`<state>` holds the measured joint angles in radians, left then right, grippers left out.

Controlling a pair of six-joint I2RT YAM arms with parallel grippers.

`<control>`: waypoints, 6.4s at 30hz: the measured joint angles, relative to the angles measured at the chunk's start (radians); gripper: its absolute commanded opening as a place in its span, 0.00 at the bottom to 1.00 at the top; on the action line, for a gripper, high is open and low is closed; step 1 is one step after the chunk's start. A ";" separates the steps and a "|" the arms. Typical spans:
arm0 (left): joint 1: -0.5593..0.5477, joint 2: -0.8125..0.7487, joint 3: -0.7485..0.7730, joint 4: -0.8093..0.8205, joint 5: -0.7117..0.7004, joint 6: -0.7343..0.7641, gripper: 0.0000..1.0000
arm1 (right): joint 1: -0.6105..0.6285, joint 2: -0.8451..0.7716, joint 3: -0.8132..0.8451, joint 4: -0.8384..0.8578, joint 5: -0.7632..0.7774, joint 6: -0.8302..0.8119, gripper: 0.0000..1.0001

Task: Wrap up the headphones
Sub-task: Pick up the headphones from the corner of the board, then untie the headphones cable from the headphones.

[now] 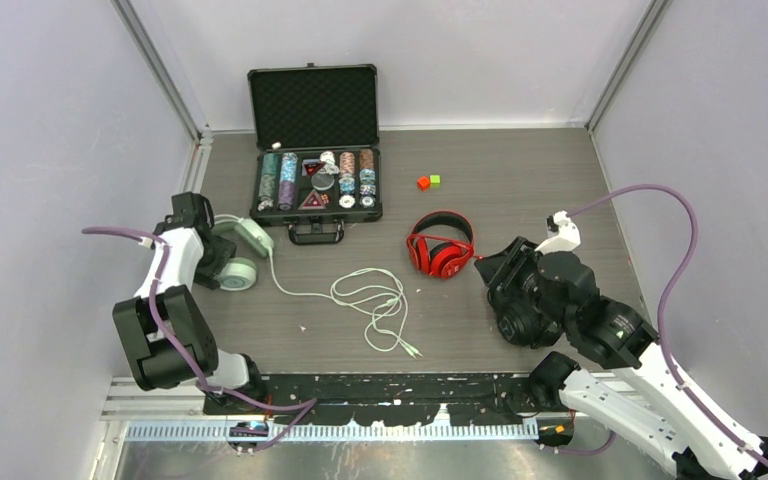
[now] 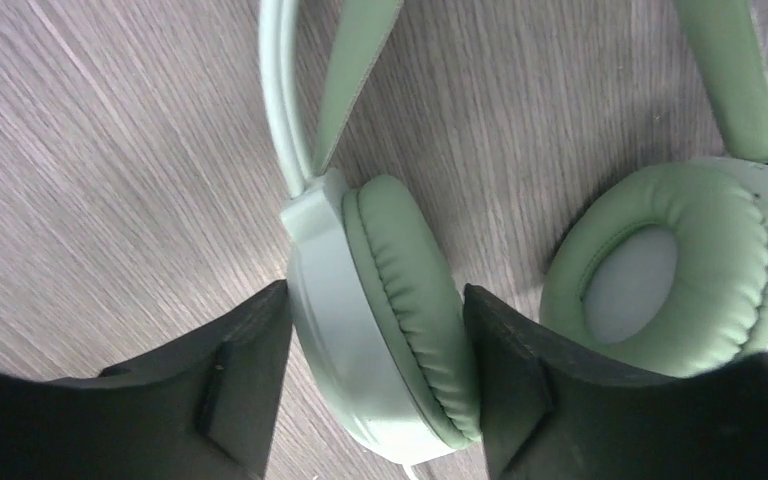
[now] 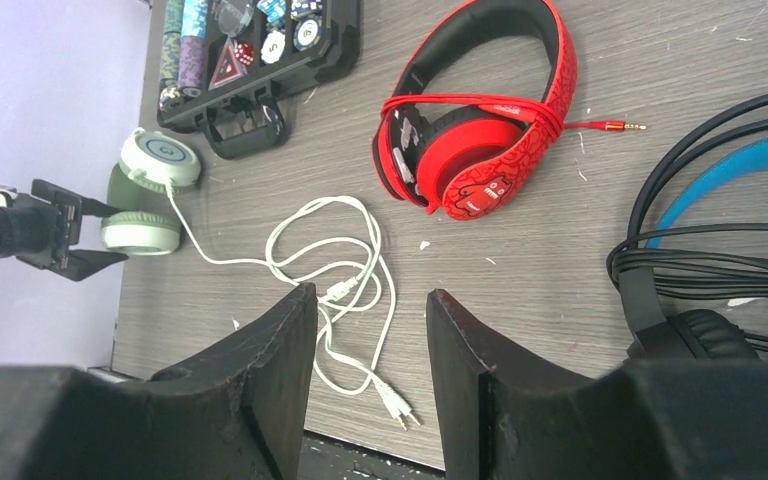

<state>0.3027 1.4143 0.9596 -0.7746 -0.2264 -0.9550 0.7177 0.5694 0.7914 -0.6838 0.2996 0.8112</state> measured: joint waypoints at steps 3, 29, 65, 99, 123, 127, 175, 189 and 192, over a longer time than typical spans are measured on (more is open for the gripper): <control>0.000 -0.001 -0.006 -0.005 -0.009 -0.010 0.36 | 0.000 -0.001 0.008 0.001 0.000 0.008 0.50; -0.234 -0.437 -0.042 -0.003 0.005 0.224 0.05 | 0.095 0.417 0.218 0.143 -0.013 0.148 0.65; -0.592 -0.508 -0.066 -0.001 -0.049 0.337 0.08 | 0.434 1.440 1.202 -0.294 0.195 0.571 0.73; -0.597 -0.573 -0.028 0.029 0.182 0.313 0.60 | 0.342 1.216 0.775 -0.042 0.200 0.239 0.14; -0.597 -0.343 0.465 -0.234 0.404 0.871 0.79 | 0.314 1.122 0.787 -0.150 -0.117 0.021 0.12; -0.597 -0.313 0.470 -0.268 0.395 0.916 0.78 | 0.314 1.122 0.787 -0.142 -0.148 0.042 0.12; -0.768 -0.108 0.585 -0.465 0.233 1.241 0.32 | 0.286 0.981 0.577 0.002 -0.352 0.056 0.12; -0.769 -0.111 0.609 -0.446 0.182 1.225 0.00 | 0.274 0.927 0.577 0.000 -0.333 0.054 0.55; -0.768 -0.129 0.606 -0.426 0.159 1.191 0.00 | 0.268 0.864 0.563 0.032 -0.304 0.038 0.65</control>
<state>-0.4656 1.2854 1.5658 -1.2003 -0.0677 0.2359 0.9855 1.4338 1.3548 -0.6514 -0.0040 0.8494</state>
